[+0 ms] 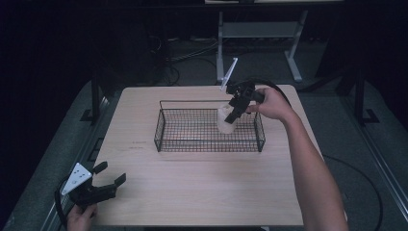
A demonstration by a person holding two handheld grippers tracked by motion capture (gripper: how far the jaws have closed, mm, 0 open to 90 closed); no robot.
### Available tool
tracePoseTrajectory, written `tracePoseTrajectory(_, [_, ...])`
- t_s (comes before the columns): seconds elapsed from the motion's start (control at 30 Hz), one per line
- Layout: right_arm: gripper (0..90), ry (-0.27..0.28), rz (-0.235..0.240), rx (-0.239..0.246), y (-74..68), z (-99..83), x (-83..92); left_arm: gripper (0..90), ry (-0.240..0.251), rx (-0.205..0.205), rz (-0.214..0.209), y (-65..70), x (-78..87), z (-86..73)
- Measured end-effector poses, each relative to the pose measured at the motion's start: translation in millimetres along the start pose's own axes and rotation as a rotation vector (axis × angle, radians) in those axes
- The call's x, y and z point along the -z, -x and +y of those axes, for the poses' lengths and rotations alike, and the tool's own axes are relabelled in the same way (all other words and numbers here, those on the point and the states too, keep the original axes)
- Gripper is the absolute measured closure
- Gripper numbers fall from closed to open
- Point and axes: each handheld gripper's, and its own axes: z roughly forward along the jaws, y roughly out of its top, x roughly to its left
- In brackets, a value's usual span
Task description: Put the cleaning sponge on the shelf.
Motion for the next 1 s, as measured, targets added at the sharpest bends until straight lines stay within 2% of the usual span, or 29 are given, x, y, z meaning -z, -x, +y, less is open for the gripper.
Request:
tracePoseTrajectory(0.53, [28.1,-0.028,0.021,-0.039,20.6,-1.3,-24.5,13.9,-0.004,-0.001,-0.002,1.0,-1.1,0.1])
tracePoseTrajectory(1.0, [28.1,-0.055,0.040,-0.019,24.8,1.5,-49.4,14.0,-0.002,0.000,0.000,0.6,0.5,-0.4])
